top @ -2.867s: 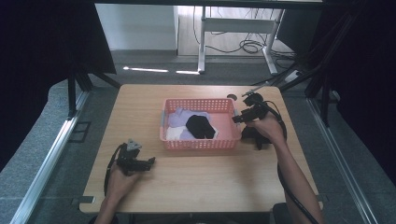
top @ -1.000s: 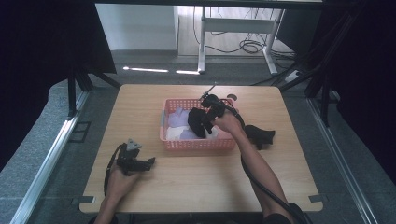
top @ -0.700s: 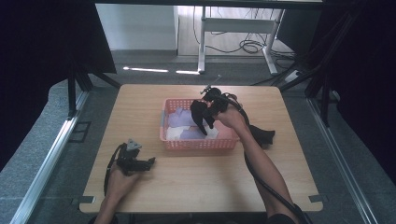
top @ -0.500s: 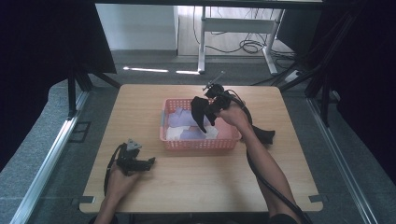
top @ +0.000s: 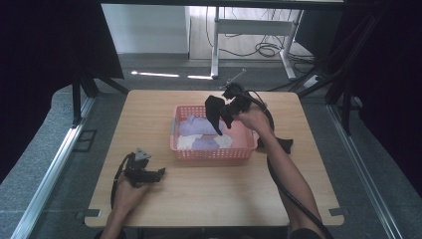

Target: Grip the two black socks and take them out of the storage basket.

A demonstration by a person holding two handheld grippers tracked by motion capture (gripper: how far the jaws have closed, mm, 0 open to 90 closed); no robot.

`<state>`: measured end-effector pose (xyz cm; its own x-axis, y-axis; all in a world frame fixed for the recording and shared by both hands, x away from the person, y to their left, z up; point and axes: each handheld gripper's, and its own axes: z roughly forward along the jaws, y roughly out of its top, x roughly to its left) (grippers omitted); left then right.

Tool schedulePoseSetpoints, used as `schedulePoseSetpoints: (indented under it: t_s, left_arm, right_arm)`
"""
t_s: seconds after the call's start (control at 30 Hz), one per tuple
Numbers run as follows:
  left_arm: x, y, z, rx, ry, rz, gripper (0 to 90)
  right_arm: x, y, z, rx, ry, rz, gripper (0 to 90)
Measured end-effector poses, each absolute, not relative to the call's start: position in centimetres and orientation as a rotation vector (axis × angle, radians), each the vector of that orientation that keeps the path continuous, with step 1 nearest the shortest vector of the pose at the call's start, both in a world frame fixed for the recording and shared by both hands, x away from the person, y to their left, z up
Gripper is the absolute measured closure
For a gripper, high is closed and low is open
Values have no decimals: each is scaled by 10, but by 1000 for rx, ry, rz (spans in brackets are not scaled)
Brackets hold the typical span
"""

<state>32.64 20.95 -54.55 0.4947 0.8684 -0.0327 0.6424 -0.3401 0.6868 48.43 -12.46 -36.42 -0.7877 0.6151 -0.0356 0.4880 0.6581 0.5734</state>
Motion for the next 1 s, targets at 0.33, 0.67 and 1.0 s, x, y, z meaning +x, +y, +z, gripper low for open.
schedulePoseSetpoints:
  t_s: [0.33,0.67,1.0]
  left_arm:
    - [326,210,-545,2097,1236,452,122]
    - [326,210,-545,2097,1236,452,122]
    - [326,209,-545,2097,1236,454,123]
  right_arm:
    - [480,-141,-346,905,2601,855,816]
    - [481,-170,-336,961,2546,882,816]
    - [480,-208,-328,1035,2473,897,817]
